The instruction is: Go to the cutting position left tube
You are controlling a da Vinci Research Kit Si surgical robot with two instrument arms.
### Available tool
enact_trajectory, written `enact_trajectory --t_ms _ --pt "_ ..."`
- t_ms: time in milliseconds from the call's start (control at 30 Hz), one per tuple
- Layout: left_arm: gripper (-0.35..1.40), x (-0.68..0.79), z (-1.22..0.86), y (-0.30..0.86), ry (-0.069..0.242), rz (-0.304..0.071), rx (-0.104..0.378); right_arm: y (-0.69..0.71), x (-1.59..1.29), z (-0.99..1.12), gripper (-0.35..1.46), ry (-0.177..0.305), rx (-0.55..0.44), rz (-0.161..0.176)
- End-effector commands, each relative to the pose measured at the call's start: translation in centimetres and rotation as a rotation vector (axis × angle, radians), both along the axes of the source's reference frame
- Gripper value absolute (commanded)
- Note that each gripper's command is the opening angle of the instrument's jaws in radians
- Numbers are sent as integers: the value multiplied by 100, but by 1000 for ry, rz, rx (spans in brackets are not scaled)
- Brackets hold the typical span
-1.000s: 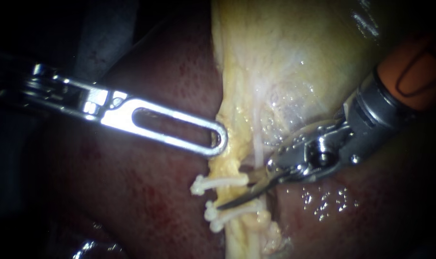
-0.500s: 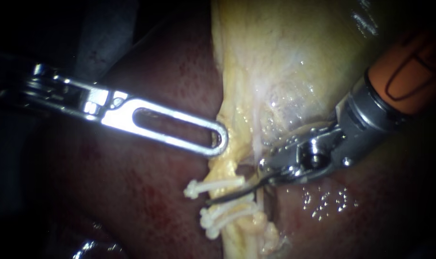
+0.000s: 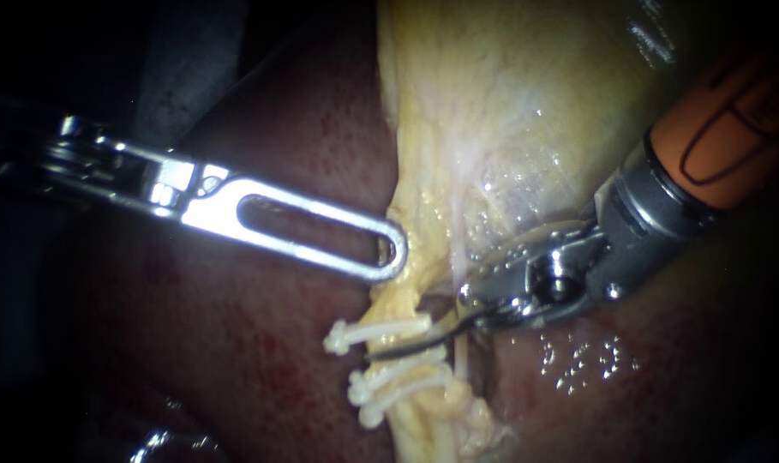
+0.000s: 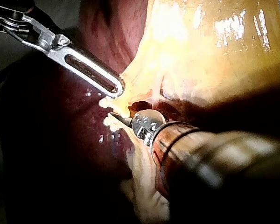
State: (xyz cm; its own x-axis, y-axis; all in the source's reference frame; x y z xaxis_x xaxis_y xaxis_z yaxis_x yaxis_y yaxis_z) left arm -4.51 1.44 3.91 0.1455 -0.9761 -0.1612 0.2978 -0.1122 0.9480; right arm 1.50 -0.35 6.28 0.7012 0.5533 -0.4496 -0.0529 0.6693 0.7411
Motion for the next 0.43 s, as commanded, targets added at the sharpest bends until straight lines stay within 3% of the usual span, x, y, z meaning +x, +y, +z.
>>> enact_trajectory --t_ms 33,433 --pt "-35 0 0 0 0 0 0 0 0 0 17 0 0 -1" --pt "-35 -1 0 1 0 -1 0 0 -1 0 24 5 0 -5"
